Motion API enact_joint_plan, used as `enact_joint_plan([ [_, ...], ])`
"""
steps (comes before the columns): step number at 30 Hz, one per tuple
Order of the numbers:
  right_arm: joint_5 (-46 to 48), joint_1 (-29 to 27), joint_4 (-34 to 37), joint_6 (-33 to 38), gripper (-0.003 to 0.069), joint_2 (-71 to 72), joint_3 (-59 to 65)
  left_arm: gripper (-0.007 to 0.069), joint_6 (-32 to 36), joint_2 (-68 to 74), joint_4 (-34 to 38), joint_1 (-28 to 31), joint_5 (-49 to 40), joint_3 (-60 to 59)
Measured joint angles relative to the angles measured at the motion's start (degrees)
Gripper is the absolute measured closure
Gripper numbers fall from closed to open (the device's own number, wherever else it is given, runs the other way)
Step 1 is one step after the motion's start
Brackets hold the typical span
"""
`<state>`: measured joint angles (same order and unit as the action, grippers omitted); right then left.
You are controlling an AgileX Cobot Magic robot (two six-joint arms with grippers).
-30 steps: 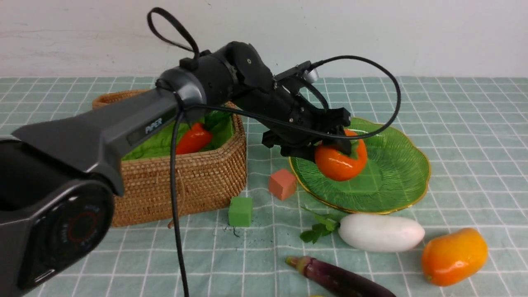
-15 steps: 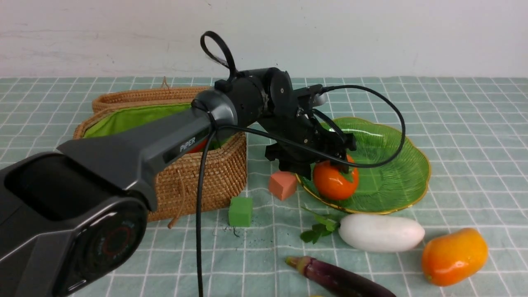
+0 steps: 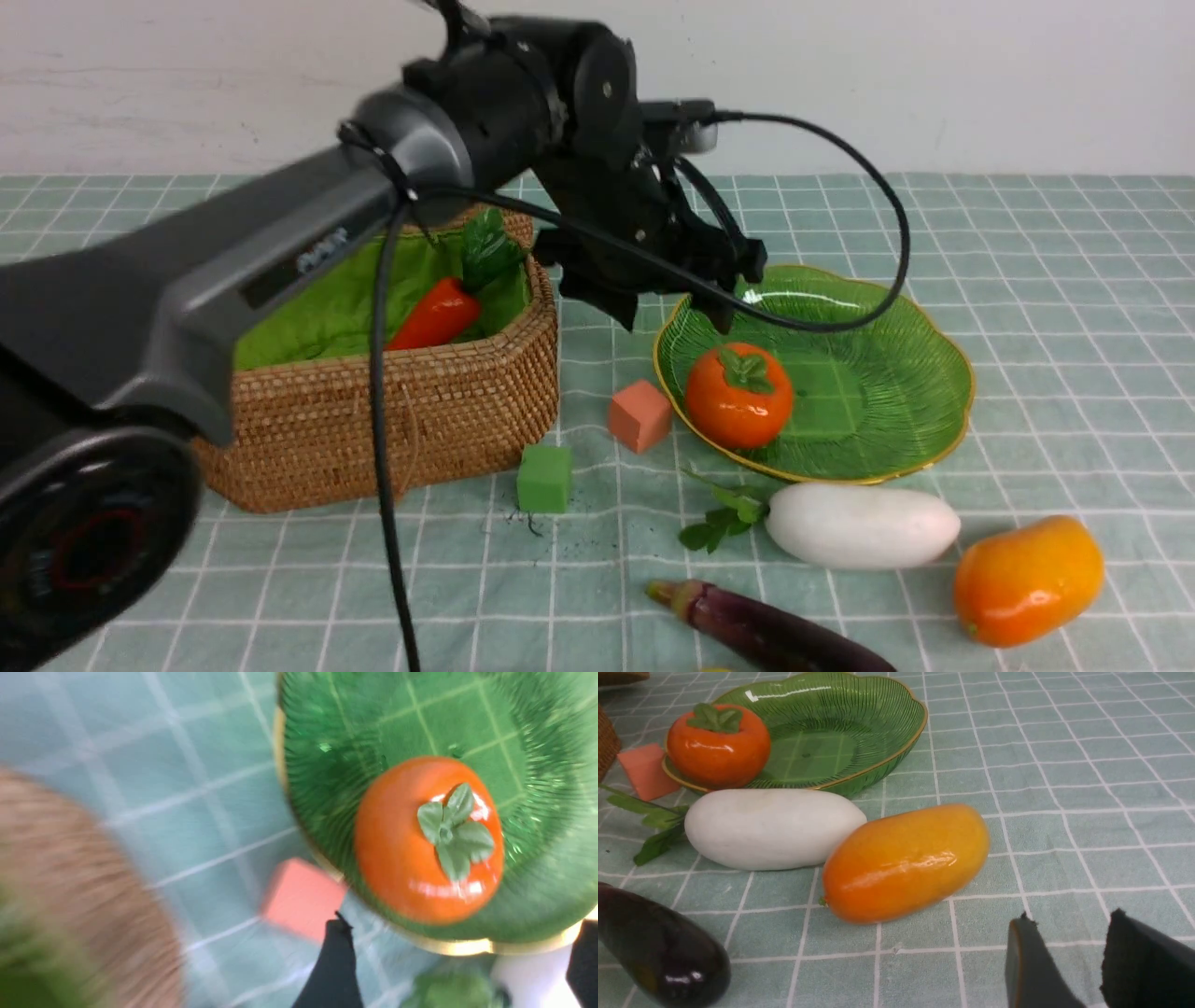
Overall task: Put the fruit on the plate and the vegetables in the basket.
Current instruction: Grab a potato with your left arm and place it in the basket on the left
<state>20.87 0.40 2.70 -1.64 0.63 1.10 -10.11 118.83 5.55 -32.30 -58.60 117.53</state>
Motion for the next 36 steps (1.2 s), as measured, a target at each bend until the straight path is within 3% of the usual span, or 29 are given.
enact_joint_plan([
  [4,0.0,0.0,0.0,0.0,0.0415,0.0,0.0,0.0051,2.4,-10.0,-2.8,0.3,-1.2,-7.5],
  [11,0.0,0.0,0.0,0.0,0.0415,0.0,0.0,0.0057,11.2,-31.9,-4.0,-0.1,-2.5,-33.7],
  [17,0.0,0.0,0.0,0.0,0.0415,0.0,0.0,0.0057,14.7,-37.9,-2.5,-0.1,-4.0,-54.5],
  [21,0.0,0.0,0.0,0.0,0.0415,0.0,0.0,0.0057,19.5,-37.9,2.9,-0.1,-0.5,-62.4],
  [36,0.0,0.0,0.0,0.0,0.0415,0.0,0.0,0.0005,22.2,-35.3,5.8,-0.1,9.0,-64.5],
])
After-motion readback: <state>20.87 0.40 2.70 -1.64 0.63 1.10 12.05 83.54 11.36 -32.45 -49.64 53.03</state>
